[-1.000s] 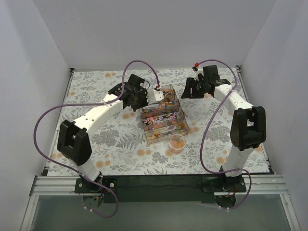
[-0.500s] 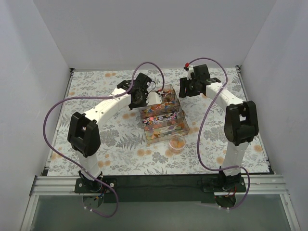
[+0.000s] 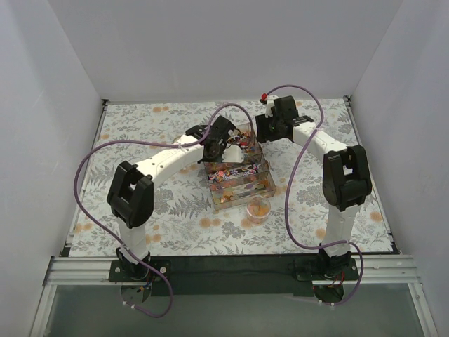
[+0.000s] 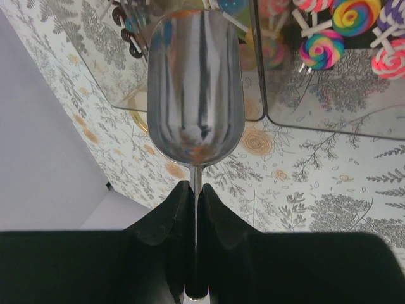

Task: Pack the candies
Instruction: Scoop the fake candies from the storage box.

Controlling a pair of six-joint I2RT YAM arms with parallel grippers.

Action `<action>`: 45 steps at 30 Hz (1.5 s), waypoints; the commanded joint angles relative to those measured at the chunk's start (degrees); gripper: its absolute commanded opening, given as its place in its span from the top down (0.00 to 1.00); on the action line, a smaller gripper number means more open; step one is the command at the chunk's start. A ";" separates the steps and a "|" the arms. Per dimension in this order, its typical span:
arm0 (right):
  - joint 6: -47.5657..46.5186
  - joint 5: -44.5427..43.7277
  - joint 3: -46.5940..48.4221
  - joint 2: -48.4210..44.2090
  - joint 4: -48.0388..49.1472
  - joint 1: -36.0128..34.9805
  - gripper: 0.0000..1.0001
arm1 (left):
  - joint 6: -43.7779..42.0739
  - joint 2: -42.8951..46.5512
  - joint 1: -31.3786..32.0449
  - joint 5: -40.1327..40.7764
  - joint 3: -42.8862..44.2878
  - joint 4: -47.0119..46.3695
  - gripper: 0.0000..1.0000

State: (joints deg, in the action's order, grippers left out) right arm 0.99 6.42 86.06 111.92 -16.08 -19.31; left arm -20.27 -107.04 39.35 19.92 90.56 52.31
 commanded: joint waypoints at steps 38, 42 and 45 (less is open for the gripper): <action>-1.79 12.21 -2.65 5.68 5.53 0.24 0.77 | -0.12 -10.02 1.34 -19.74 3.74 -7.49 1.00; -1.35 13.62 -2.74 6.03 5.62 0.15 0.78 | 1.37 -11.43 1.17 -24.04 3.74 -9.42 1.00; -1.35 14.50 -2.92 6.29 5.62 0.15 0.78 | 3.65 -12.40 0.90 -26.95 3.66 -11.44 1.00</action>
State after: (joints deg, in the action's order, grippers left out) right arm -1.28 15.62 83.83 116.97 -10.26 -18.28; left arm -18.57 -117.05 39.40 3.66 94.28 40.14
